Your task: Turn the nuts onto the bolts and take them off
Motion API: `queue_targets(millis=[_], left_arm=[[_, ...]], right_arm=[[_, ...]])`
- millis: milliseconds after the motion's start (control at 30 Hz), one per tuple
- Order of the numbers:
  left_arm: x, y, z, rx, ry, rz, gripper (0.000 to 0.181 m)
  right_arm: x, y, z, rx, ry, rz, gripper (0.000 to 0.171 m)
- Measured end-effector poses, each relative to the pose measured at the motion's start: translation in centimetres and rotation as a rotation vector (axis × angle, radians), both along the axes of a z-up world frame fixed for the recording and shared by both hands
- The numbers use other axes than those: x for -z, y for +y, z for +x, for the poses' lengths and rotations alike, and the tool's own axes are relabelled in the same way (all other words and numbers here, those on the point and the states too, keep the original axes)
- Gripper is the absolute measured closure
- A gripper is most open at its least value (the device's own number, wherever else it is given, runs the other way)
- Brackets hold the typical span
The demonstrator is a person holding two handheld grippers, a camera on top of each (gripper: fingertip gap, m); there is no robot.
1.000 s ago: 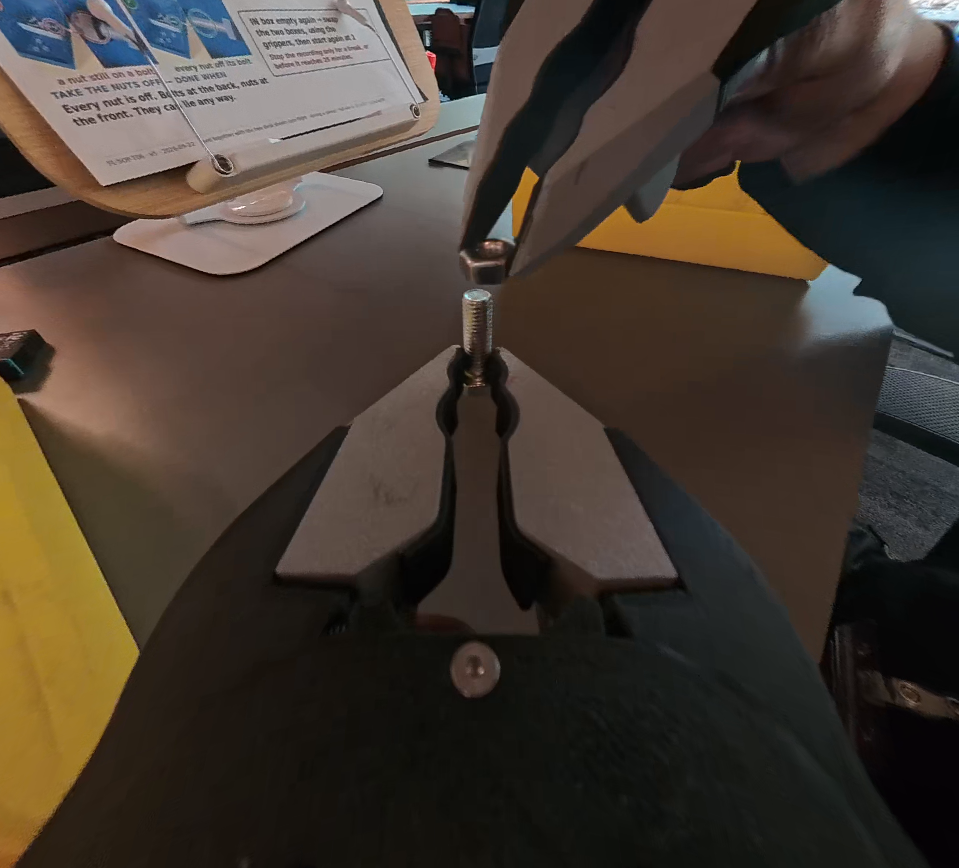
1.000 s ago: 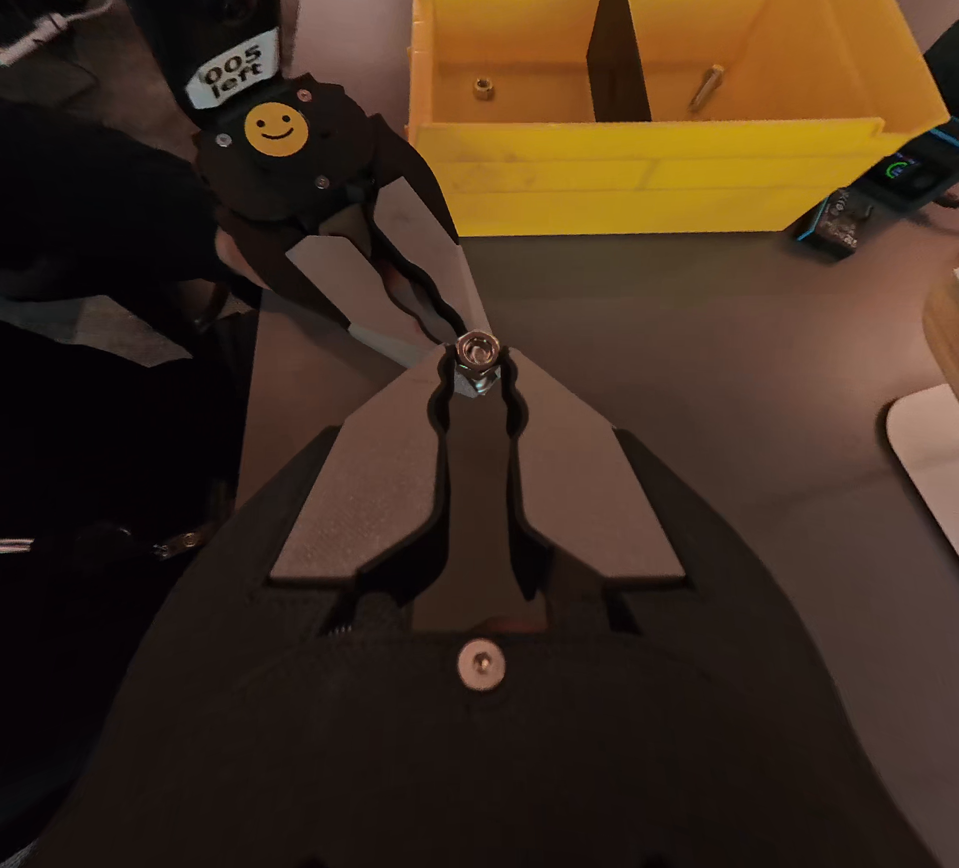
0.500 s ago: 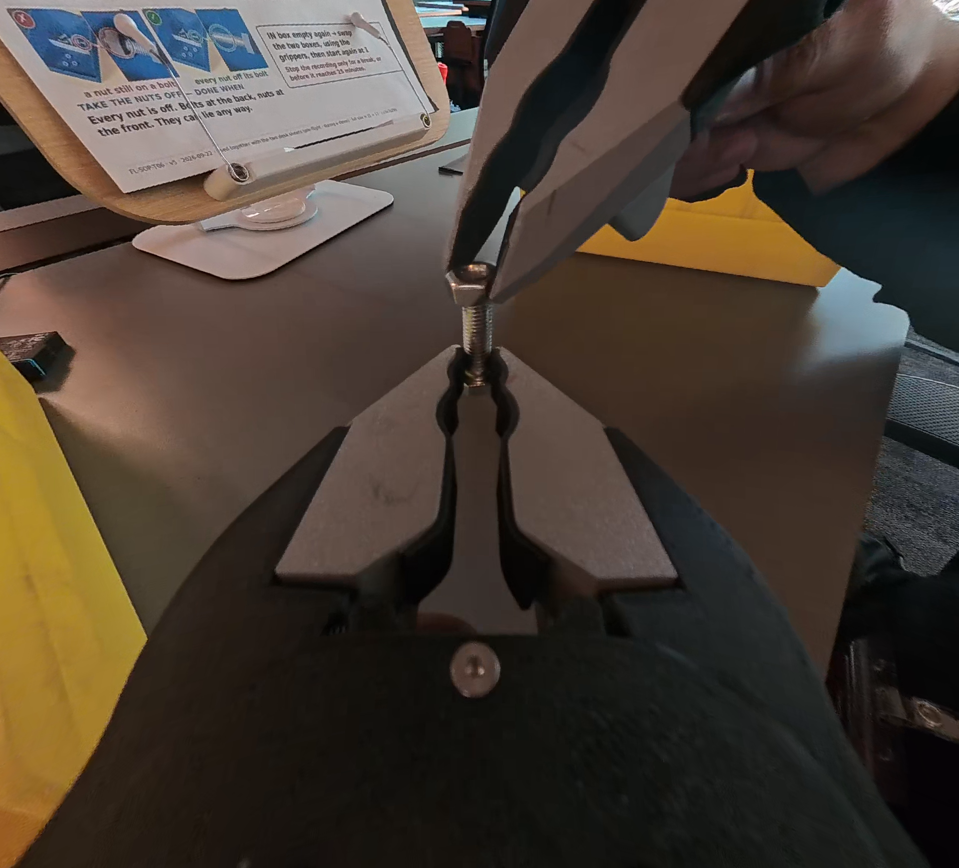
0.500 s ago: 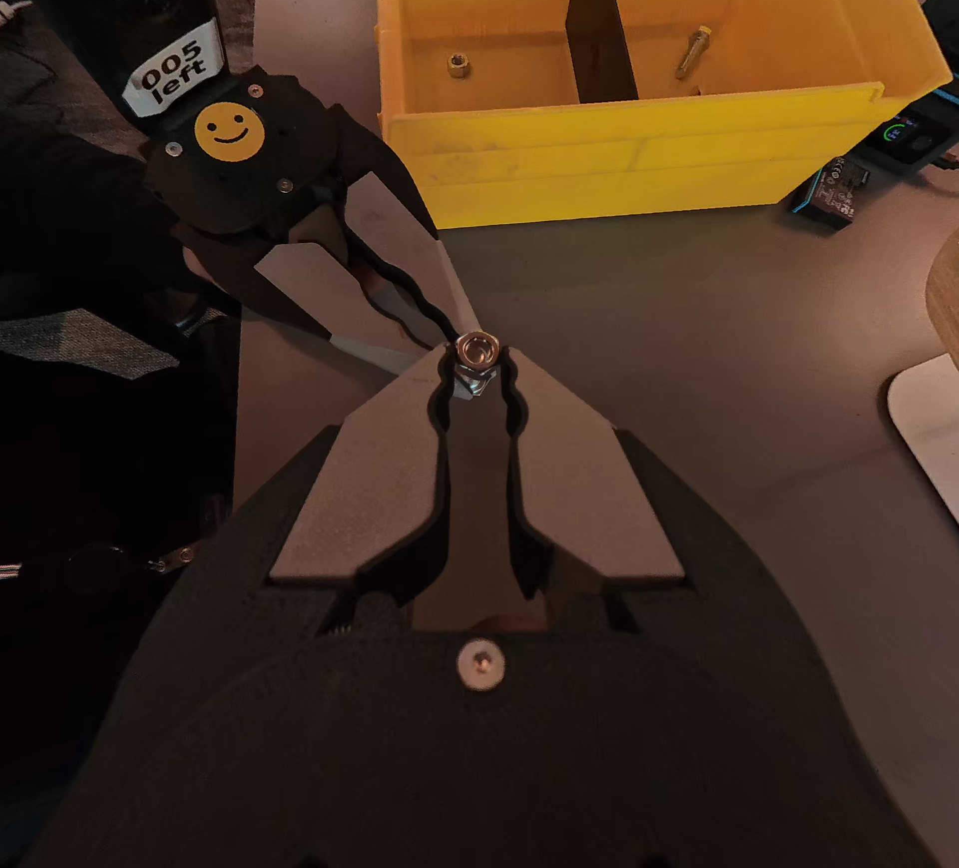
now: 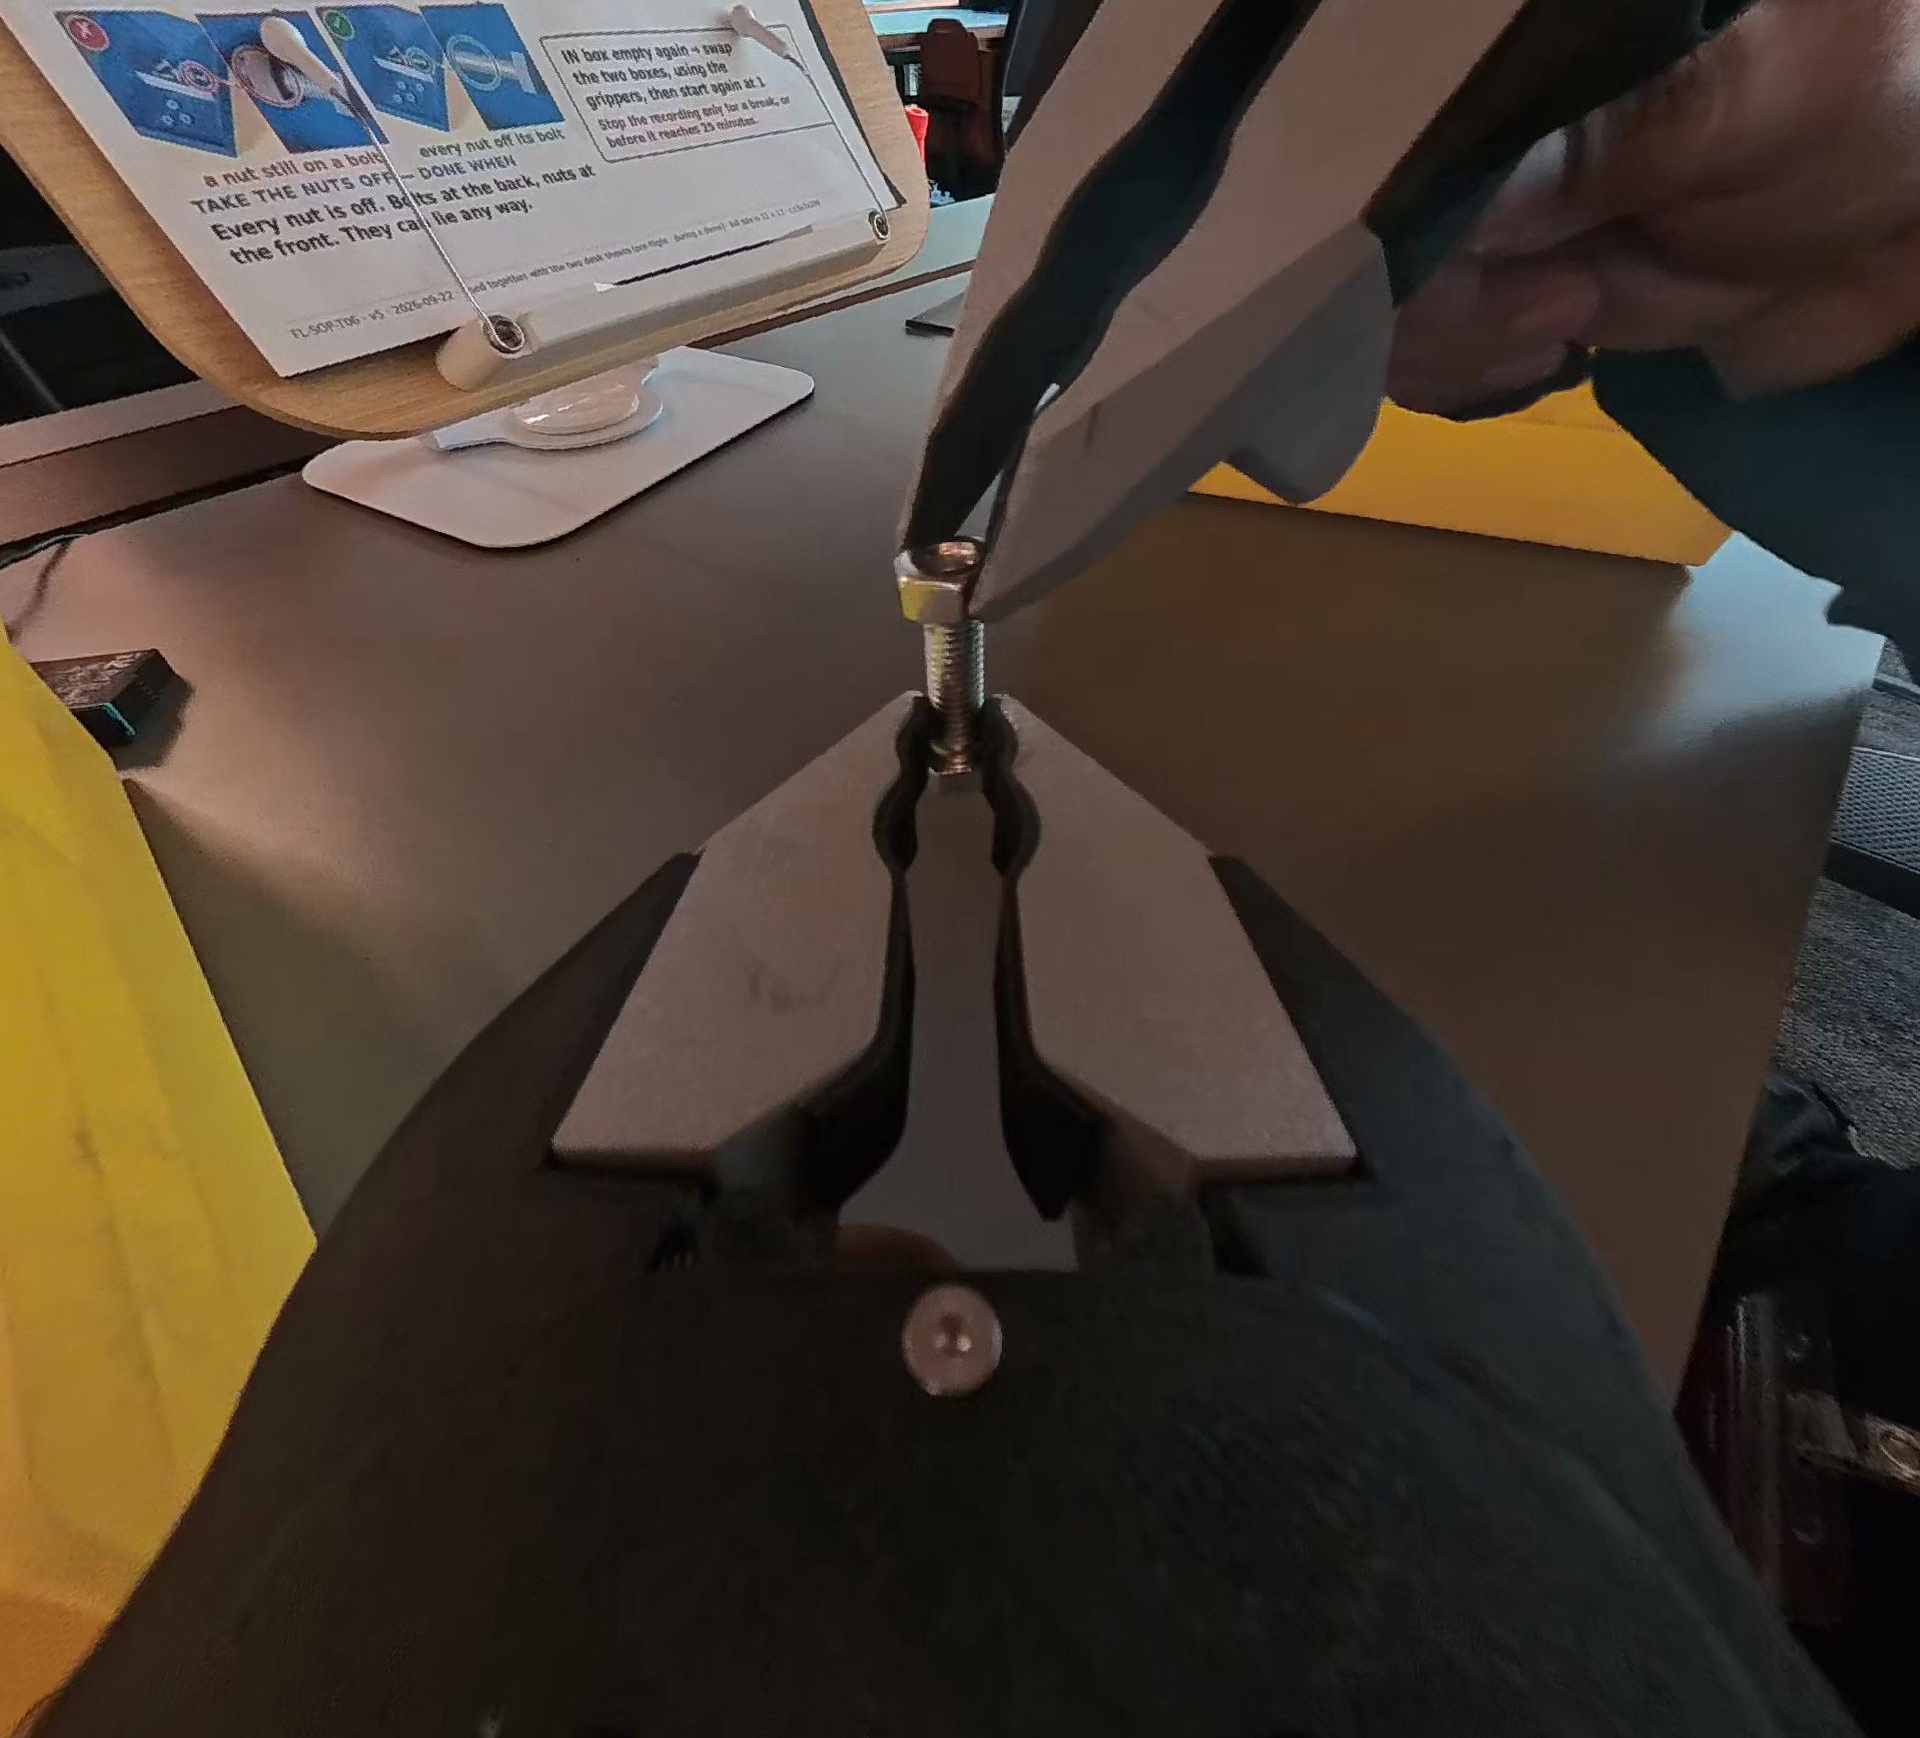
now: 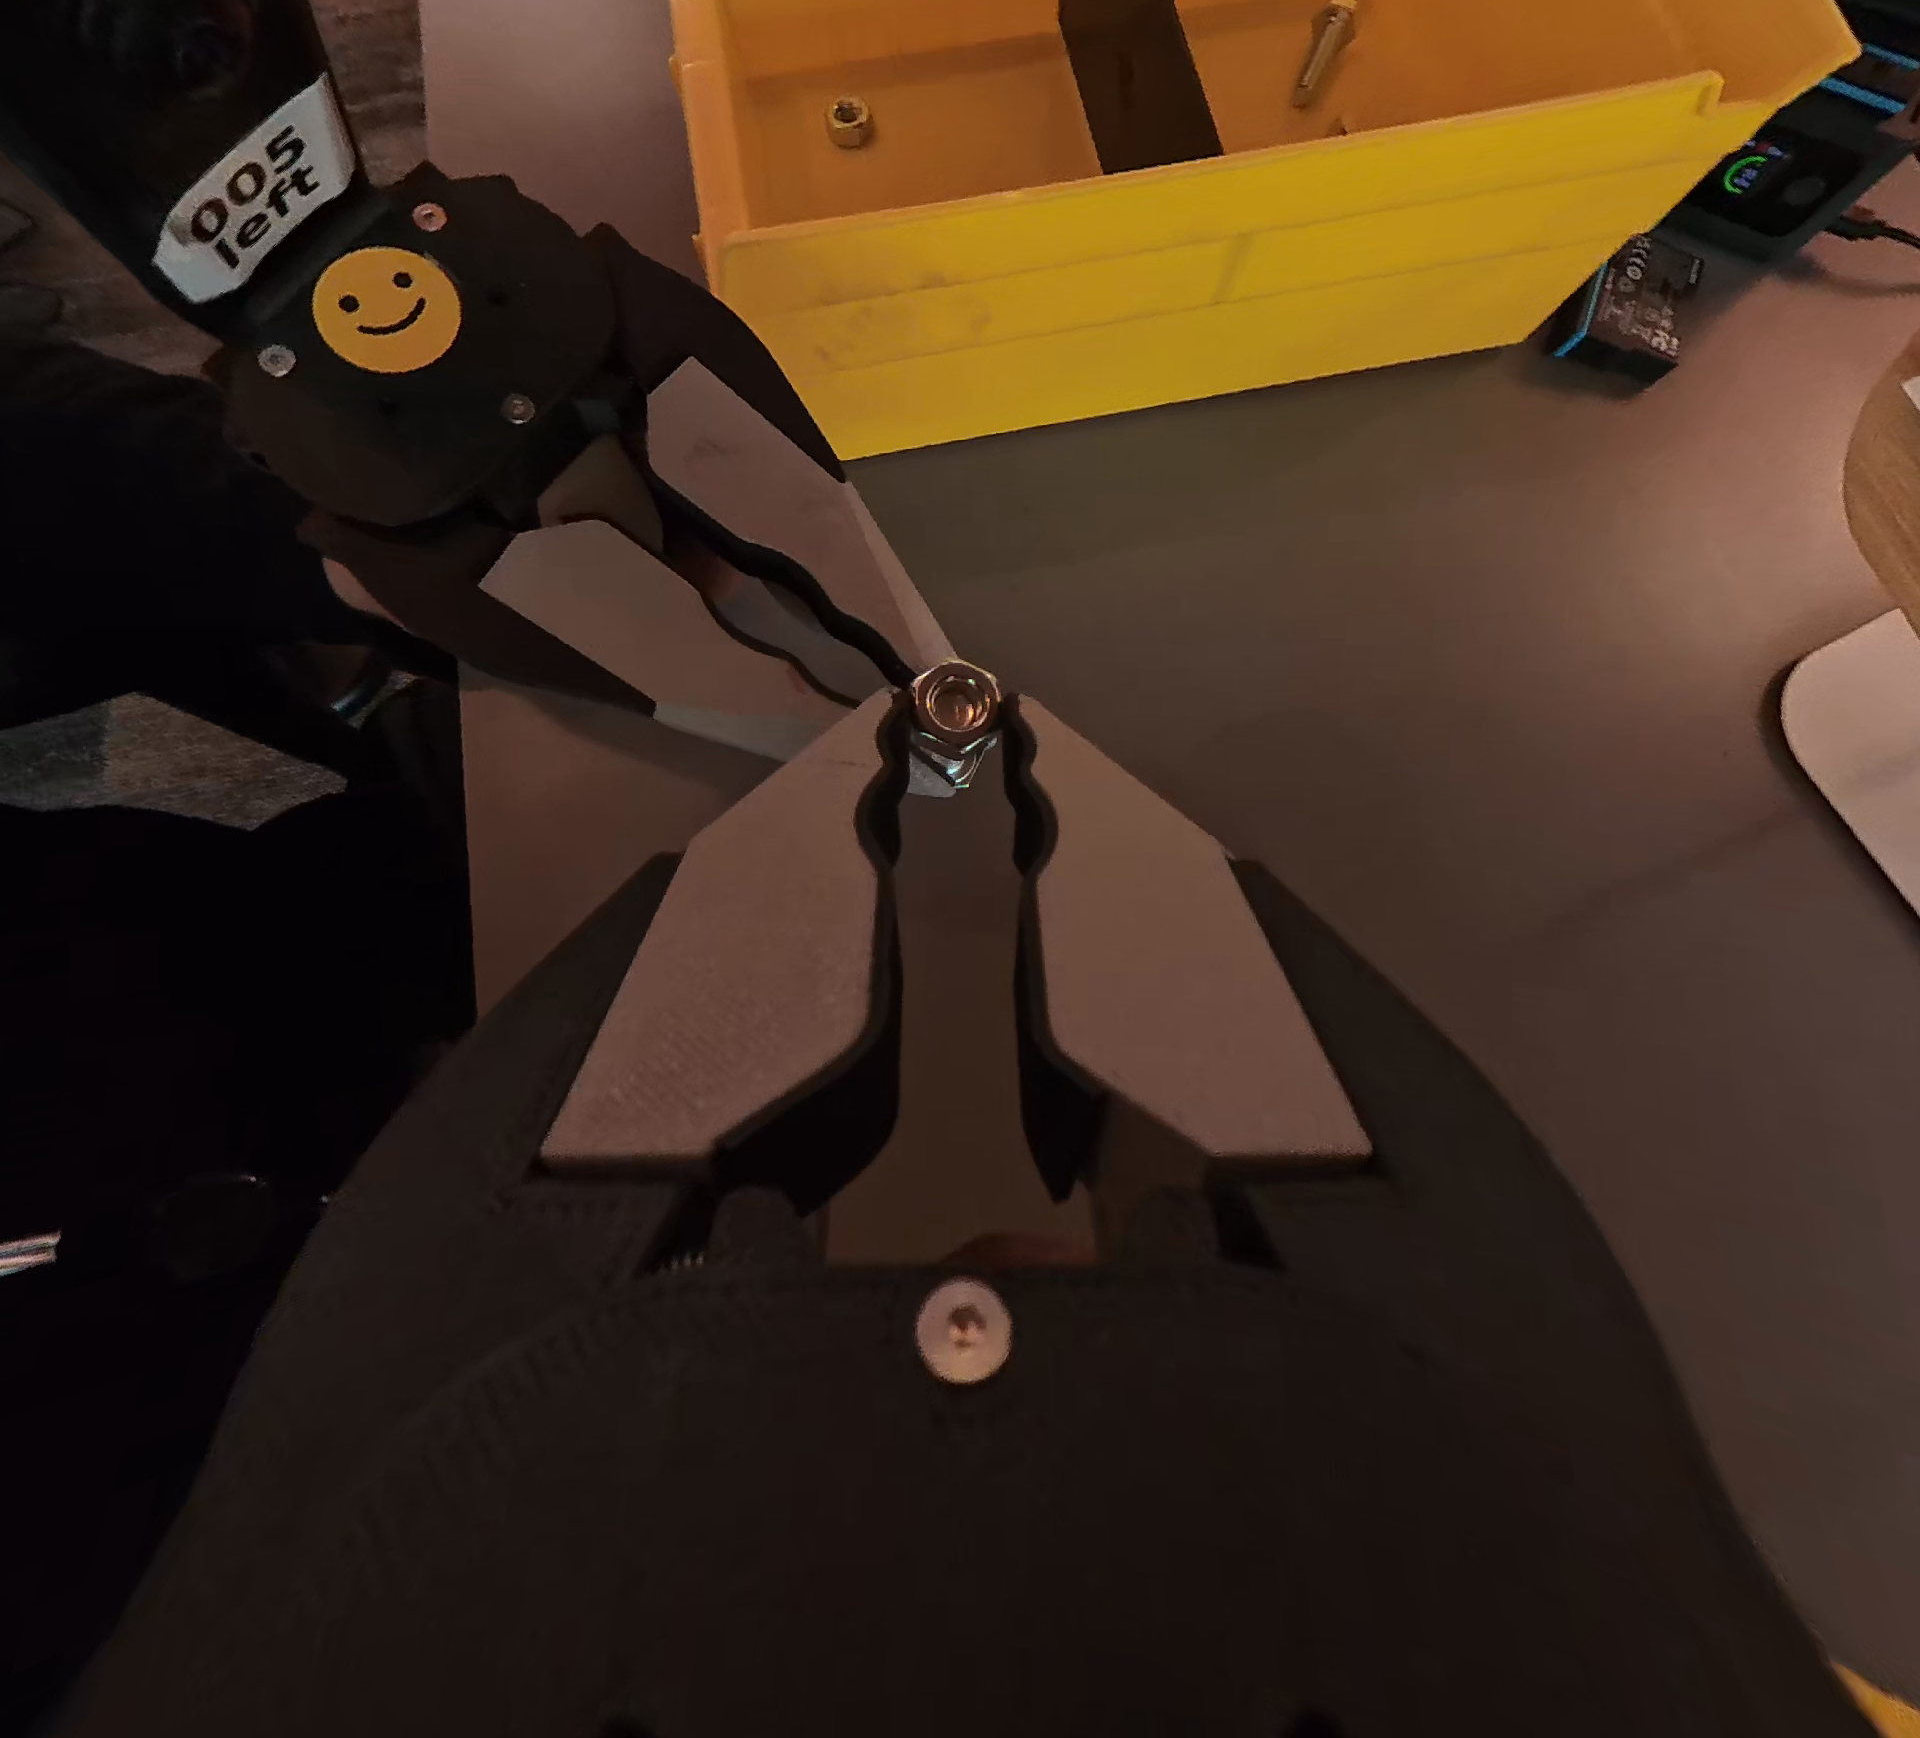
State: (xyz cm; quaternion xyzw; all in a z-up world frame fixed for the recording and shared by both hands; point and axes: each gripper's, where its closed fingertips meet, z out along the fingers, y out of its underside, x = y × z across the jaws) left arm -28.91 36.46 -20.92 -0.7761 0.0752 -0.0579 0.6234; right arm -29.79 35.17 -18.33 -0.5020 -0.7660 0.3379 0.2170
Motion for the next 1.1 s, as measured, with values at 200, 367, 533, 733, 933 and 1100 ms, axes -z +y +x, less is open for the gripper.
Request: queue_targets(millis=[200, 367, 533, 733, 933, 1100], left_arm=[[0.2, 0.1, -0.39, -0.044, 0.025, -0.01, 0.174], [0.4, 0.17, -0.63, -0.073, 0.035, -0.023, 0.174], [0.33, 0.12, -0.66, -0.071, 0.025, -0.019, 0.174], [0.23, 0.07, -0.66, -0.07, 0.022, -0.013, 0.174], [0.14, 0.02, -0.67, -0.068, 0.014, -0.007, 0.174], [0.11, 0.0, -0.56, -0.061, 0.013, -0.005, 0.174]], right_arm=[[0.2, 0.17, -0.25, 0.085, 0.004, 0.049, 0.156], [0.37, 0.3, -0.5, 0.142, 0.014, 0.074, 0.156], [0.29, 0.33, -0.6, 0.168, 0.029, 0.043, 0.156], [0.17, 0.25, -0.53, 0.174, 0.052, 0.056, 0.156], [0.1, 0.23, -0.34, 0.159, 0.07, 0.045, 0.156], [0.03, 0.25, -0.27, 0.15, 0.076, 0.003, 0.156]])
